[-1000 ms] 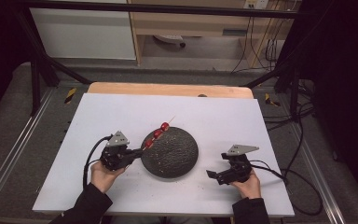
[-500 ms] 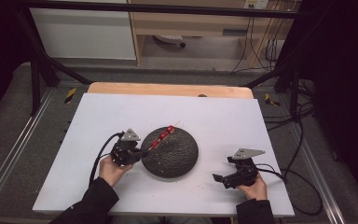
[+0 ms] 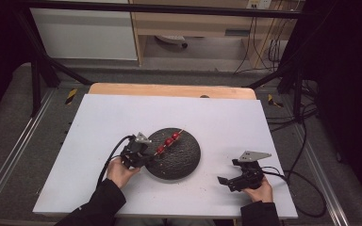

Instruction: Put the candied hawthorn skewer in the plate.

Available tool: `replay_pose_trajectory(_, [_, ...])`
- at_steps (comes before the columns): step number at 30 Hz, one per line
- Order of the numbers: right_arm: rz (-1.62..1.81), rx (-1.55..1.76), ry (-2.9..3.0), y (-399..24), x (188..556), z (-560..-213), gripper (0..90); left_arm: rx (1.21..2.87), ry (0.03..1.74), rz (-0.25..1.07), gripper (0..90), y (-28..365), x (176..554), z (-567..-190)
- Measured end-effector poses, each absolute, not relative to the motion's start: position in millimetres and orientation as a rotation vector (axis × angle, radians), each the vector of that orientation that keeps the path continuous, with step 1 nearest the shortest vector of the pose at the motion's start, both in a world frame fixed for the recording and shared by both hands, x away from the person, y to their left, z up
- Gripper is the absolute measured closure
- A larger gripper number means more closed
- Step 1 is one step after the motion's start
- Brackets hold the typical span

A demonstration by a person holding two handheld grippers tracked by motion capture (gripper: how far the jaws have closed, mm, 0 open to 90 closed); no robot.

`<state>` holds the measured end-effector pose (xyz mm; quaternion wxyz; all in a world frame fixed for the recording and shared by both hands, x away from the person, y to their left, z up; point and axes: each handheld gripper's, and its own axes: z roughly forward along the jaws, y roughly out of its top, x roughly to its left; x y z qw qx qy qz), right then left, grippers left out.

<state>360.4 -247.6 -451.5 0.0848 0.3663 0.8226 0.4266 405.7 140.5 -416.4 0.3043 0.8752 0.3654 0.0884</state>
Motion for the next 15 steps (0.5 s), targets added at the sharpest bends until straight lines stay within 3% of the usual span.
replay_pose_trajectory(15, [1.270,1.106,2.445,-247.0,360.8,-452.2,0.4,2.344,0.977,0.223,86.9,133.7,407.5,-421.9])
